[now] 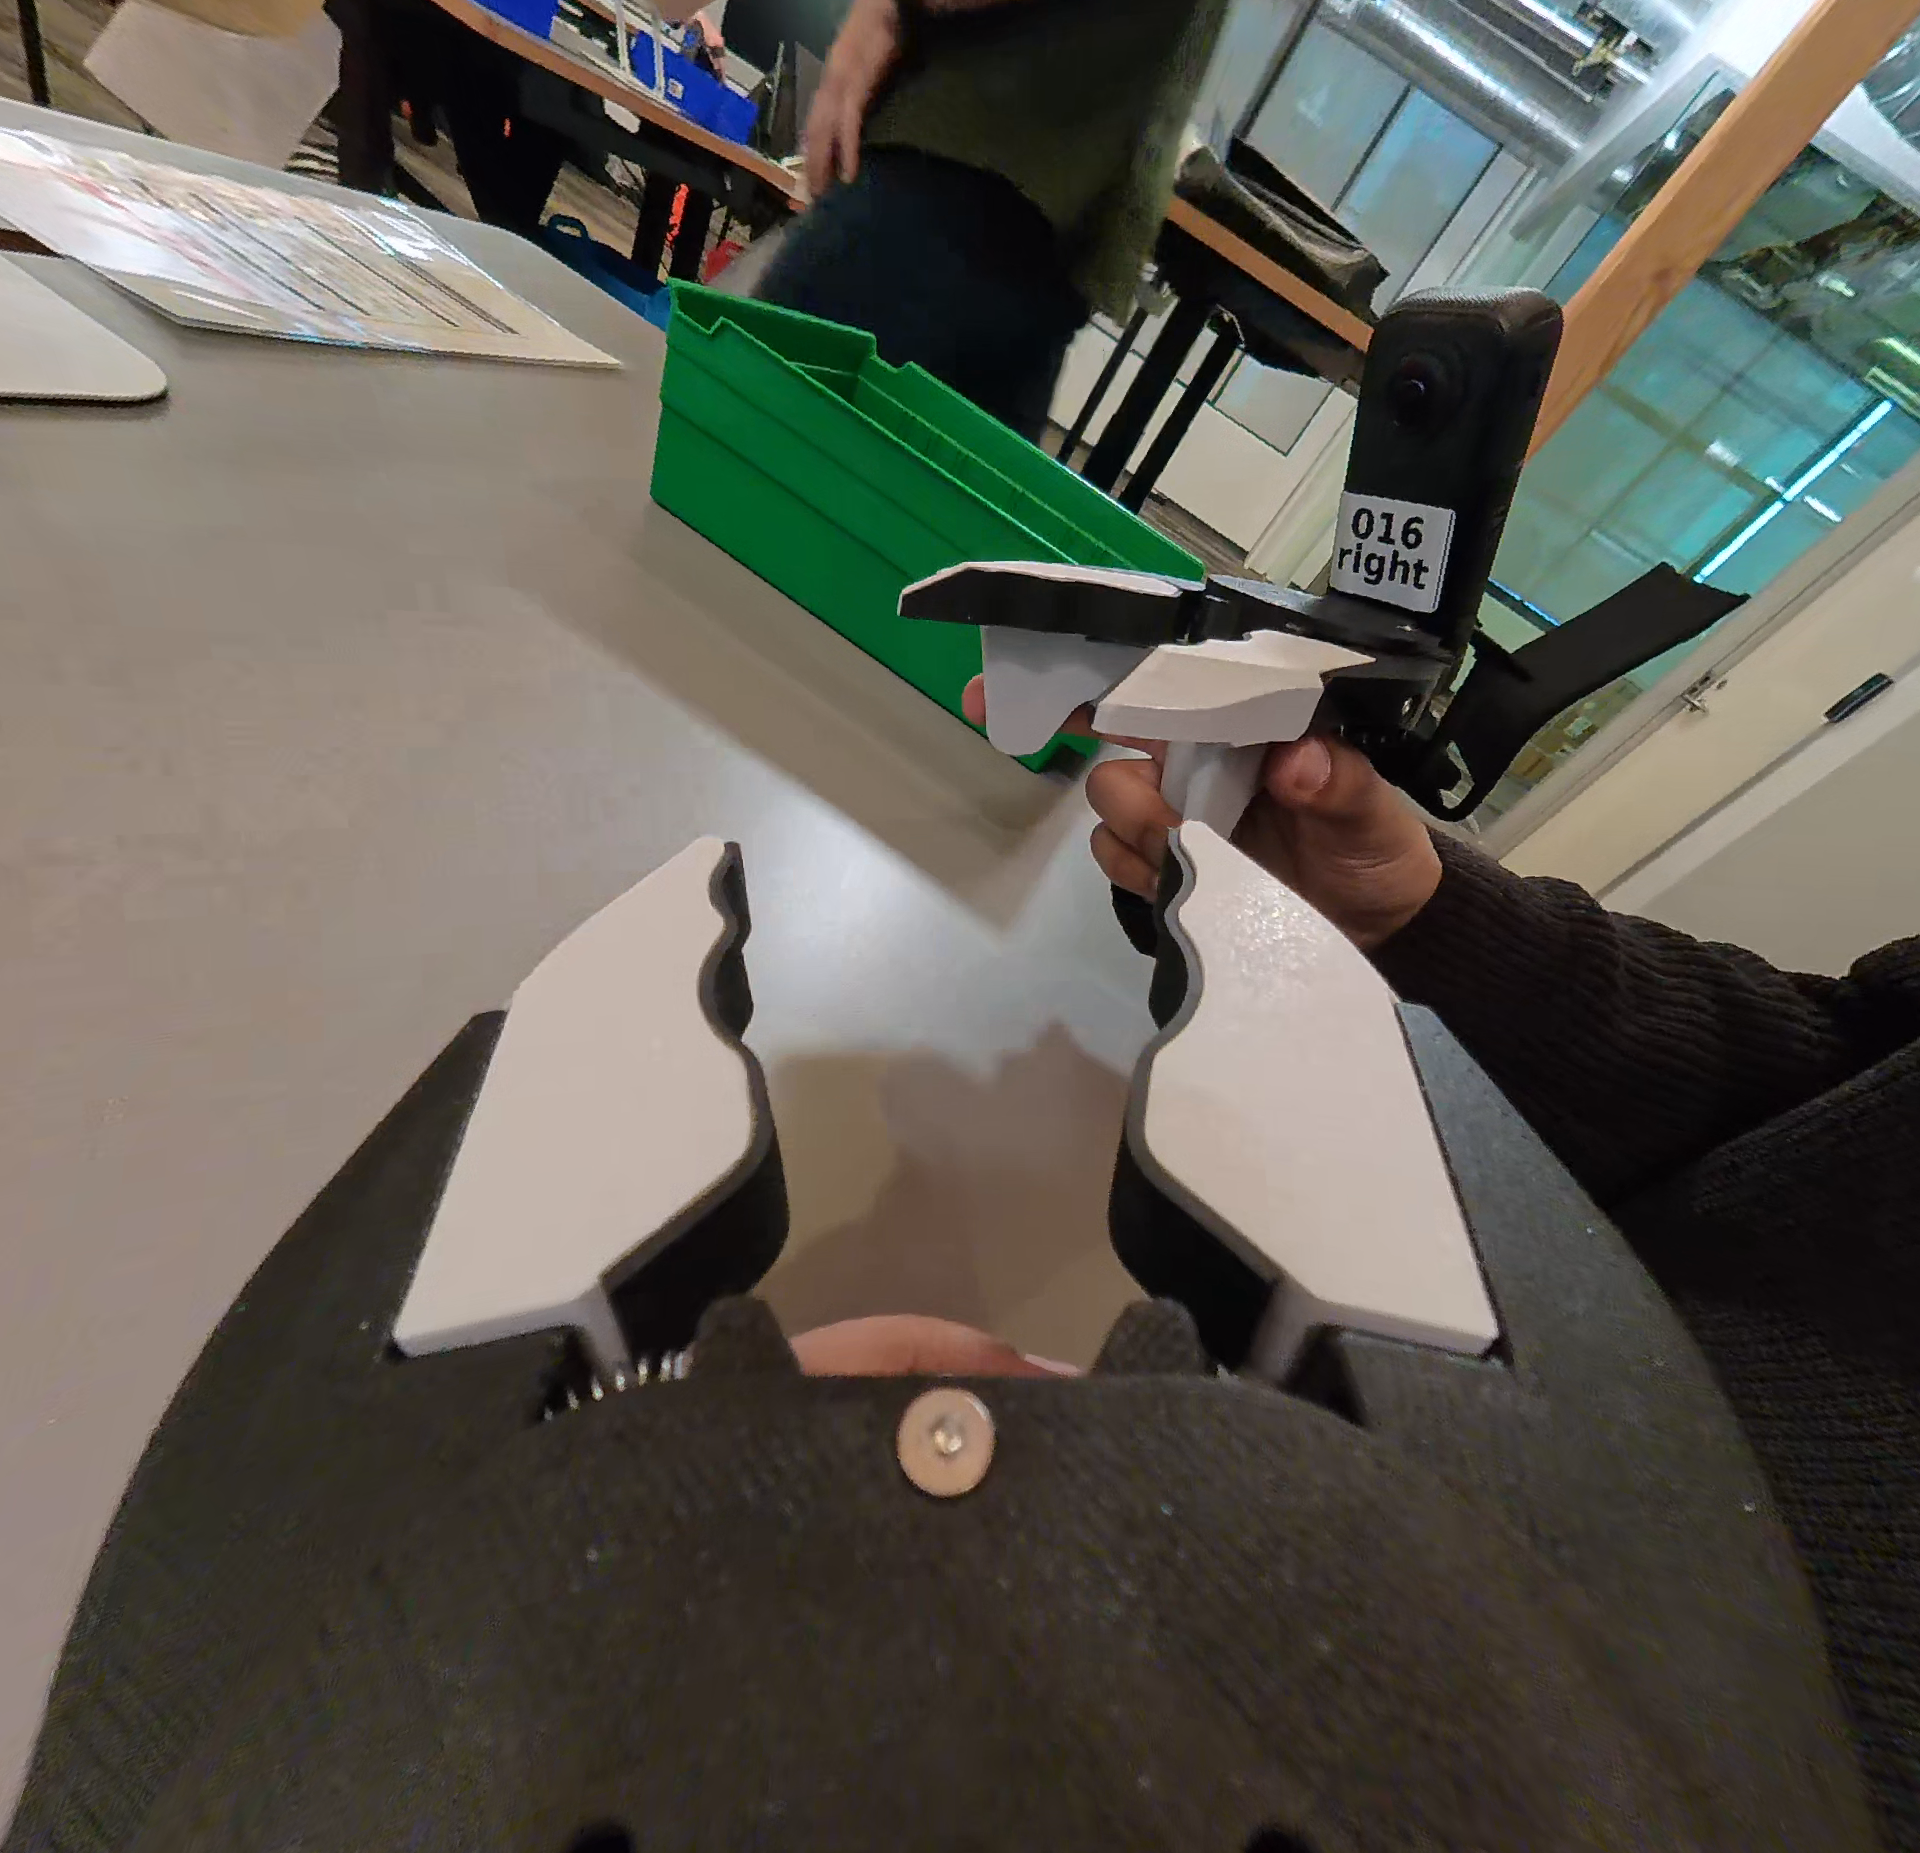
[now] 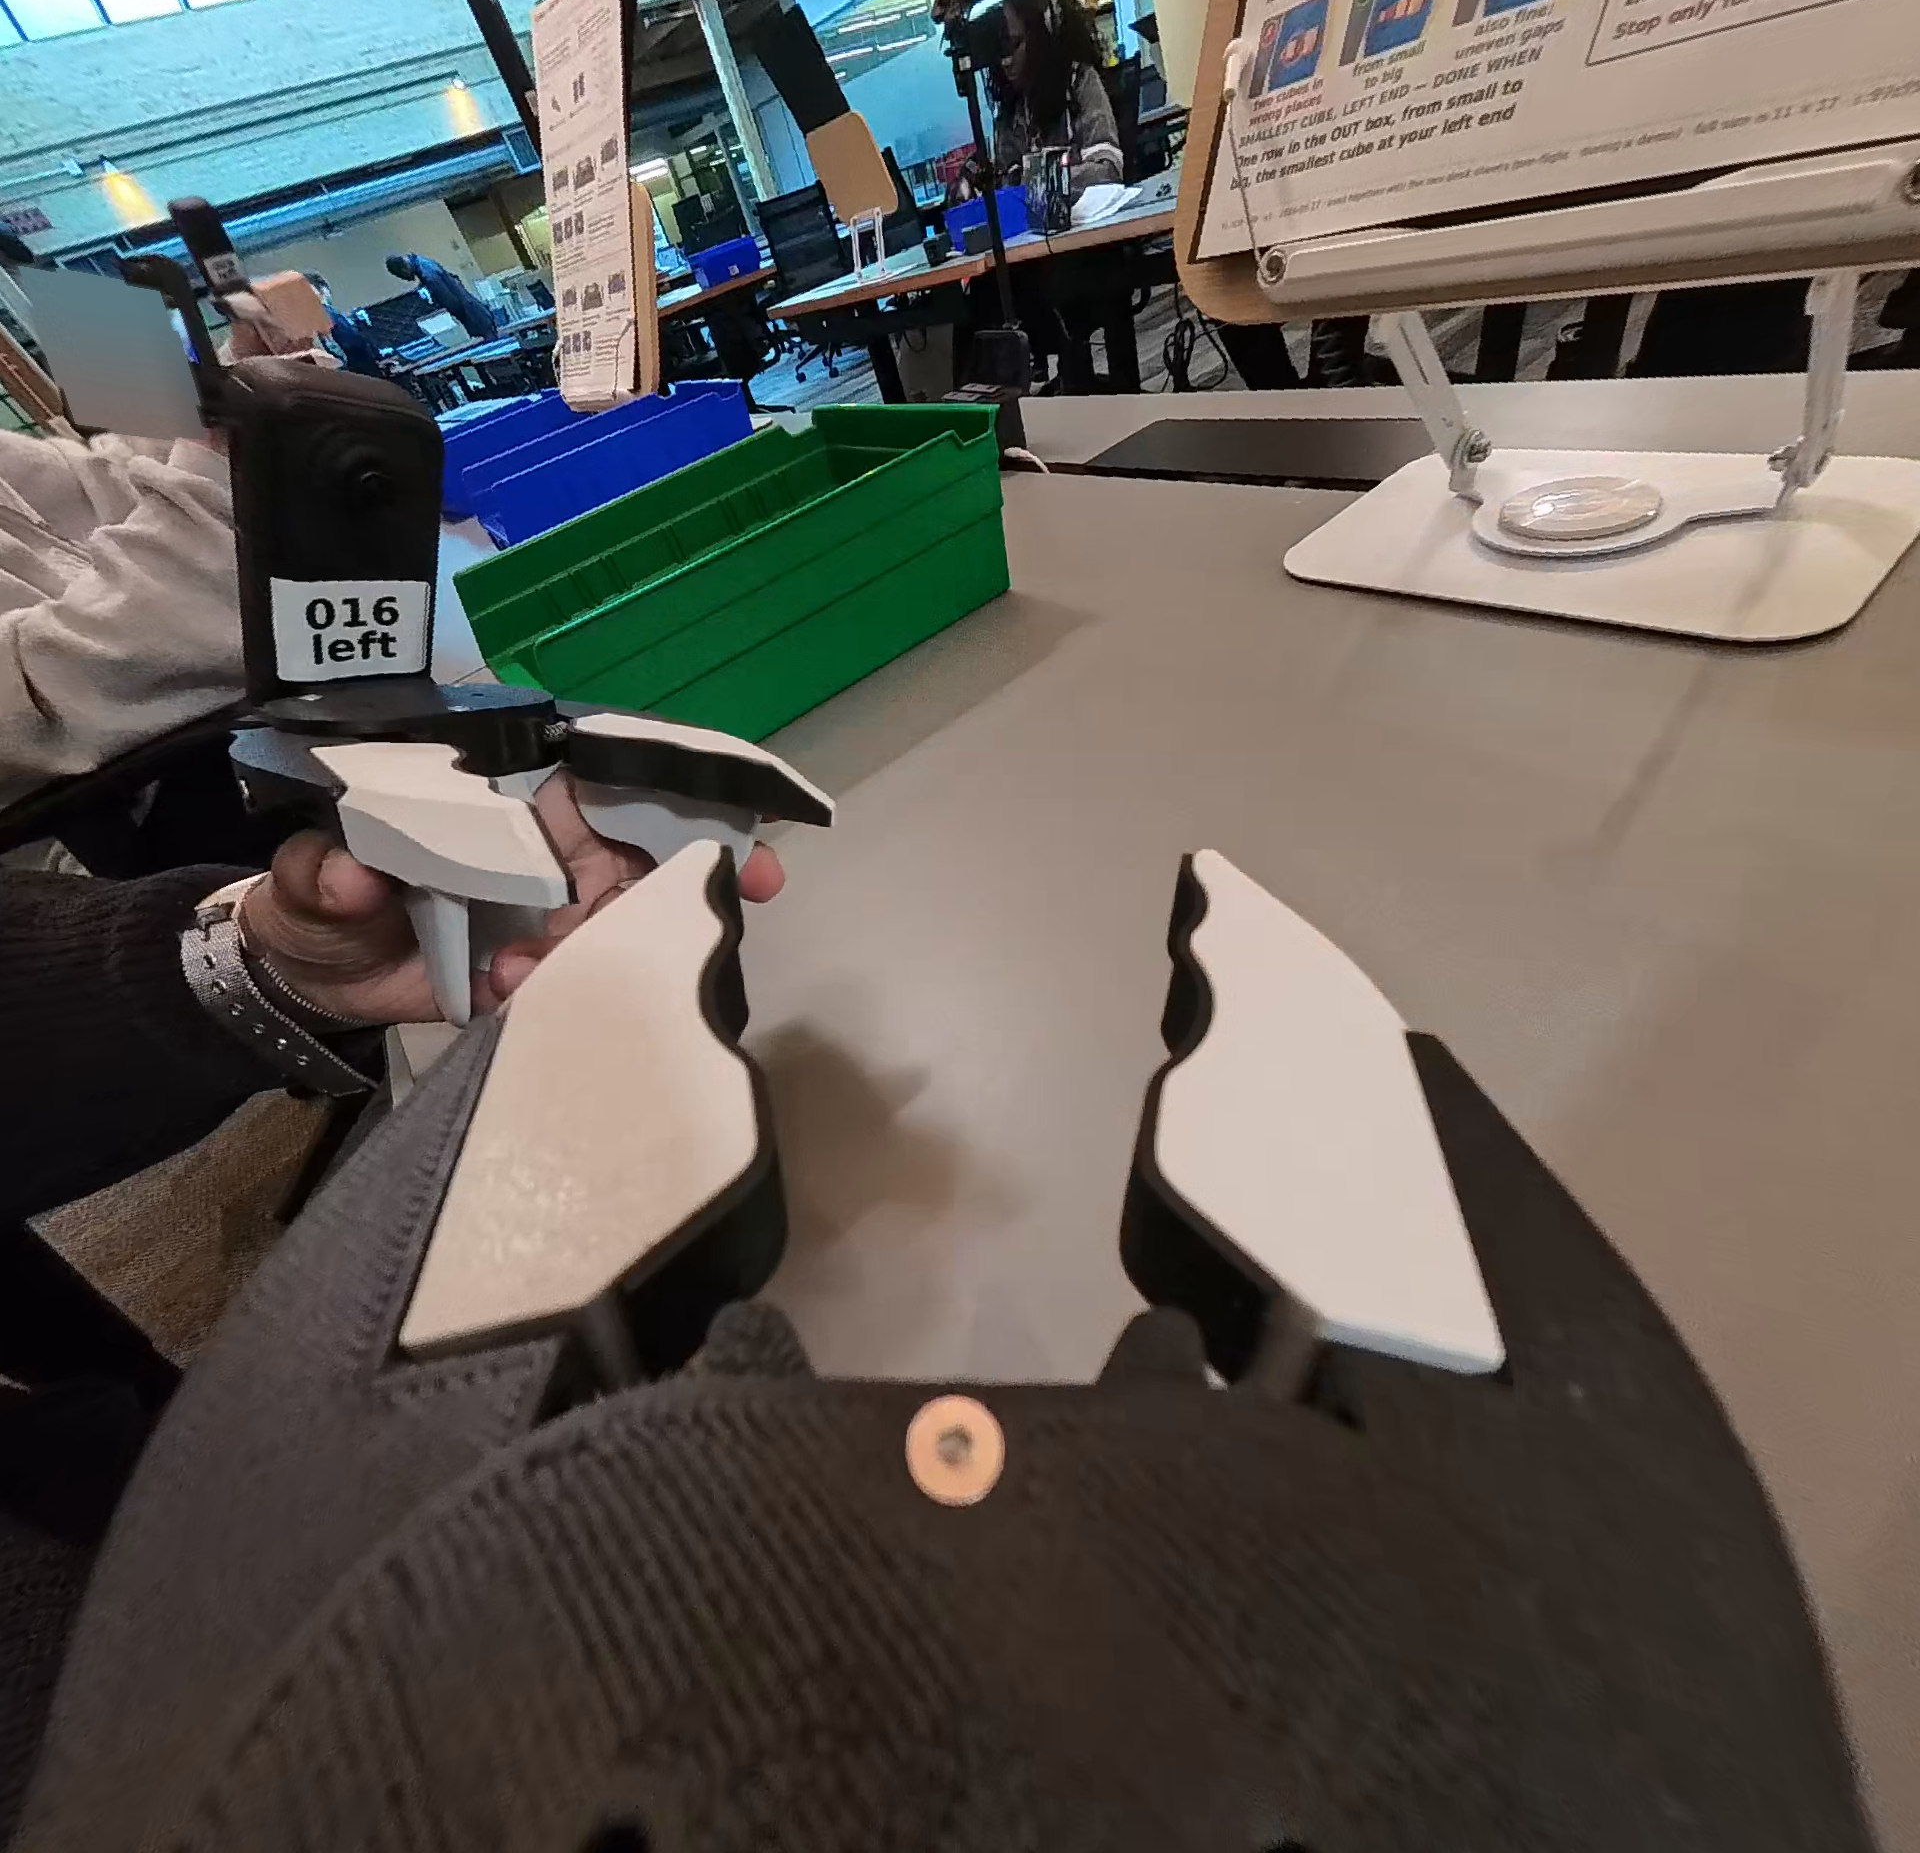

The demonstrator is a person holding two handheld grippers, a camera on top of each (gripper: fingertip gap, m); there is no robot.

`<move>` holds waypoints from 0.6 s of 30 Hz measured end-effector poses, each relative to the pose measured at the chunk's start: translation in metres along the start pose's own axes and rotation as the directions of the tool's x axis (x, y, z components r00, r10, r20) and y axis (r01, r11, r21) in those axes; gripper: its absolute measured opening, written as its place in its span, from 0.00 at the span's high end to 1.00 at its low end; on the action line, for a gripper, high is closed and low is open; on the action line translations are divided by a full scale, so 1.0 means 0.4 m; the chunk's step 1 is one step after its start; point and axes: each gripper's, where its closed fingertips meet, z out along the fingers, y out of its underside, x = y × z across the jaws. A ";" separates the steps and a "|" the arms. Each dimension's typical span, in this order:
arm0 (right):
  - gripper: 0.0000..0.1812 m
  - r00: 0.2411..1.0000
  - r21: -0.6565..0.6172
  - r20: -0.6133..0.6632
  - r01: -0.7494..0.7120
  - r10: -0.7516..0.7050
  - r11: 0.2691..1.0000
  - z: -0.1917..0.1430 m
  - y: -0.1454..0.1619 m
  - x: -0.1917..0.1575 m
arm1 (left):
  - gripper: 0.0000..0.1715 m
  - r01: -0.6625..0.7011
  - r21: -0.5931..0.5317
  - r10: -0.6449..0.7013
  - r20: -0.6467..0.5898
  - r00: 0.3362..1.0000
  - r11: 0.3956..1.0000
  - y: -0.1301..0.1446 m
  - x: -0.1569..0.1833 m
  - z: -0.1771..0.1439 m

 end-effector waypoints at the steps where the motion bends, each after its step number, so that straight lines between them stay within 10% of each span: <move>1: 0.56 1.000 -0.001 0.000 -0.002 0.002 1.000 0.000 0.001 0.000 | 0.56 0.000 0.000 0.000 0.000 1.000 1.000 0.000 0.000 0.000; 18: 0.56 1.000 -0.025 0.011 -0.023 0.023 0.999 0.009 0.014 -0.004 | 0.55 0.020 -0.001 -0.020 -0.001 1.000 1.000 0.002 -0.005 0.001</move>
